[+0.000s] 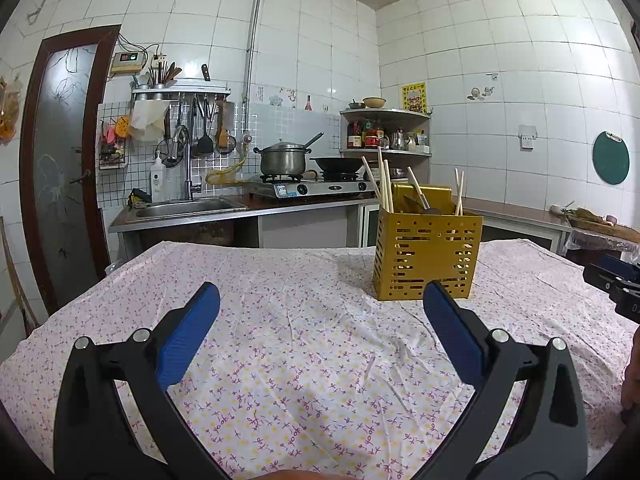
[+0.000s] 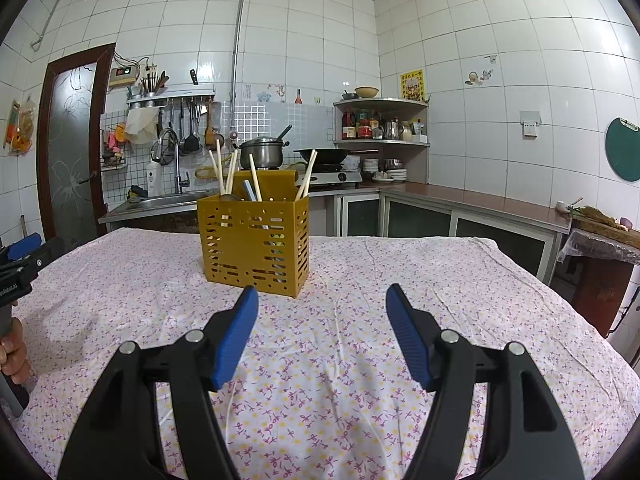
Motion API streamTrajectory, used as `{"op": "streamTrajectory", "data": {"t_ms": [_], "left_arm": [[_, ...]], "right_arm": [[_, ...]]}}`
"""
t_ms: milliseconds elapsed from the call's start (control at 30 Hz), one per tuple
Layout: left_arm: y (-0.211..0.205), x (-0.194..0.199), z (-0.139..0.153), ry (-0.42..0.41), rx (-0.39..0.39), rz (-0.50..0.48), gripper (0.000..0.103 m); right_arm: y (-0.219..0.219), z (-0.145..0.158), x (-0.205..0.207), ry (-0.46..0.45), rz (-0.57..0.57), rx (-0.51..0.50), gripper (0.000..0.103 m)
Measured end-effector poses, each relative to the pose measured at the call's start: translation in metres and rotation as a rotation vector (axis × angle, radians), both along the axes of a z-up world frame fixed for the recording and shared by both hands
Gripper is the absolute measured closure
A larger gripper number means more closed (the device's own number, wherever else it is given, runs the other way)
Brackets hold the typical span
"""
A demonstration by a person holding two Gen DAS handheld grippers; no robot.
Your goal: Organize utensils
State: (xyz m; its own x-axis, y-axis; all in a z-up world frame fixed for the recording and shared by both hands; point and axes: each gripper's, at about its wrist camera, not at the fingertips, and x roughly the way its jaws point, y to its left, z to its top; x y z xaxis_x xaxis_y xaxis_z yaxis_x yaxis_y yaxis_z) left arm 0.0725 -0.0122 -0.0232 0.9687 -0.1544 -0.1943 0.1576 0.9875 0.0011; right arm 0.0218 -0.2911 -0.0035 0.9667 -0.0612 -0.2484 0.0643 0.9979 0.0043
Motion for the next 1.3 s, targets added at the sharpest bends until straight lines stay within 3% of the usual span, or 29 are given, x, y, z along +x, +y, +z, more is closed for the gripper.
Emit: {"op": "streamTrajectory", "data": {"t_ms": [1300], "left_arm": [[-0.0033,-0.0025,-0.0005,0.0,0.003,0.002,0.005]], "right_arm": [[0.0013,-0.0046,-0.0015,0.002,-0.005,0.007,0.034]]}}
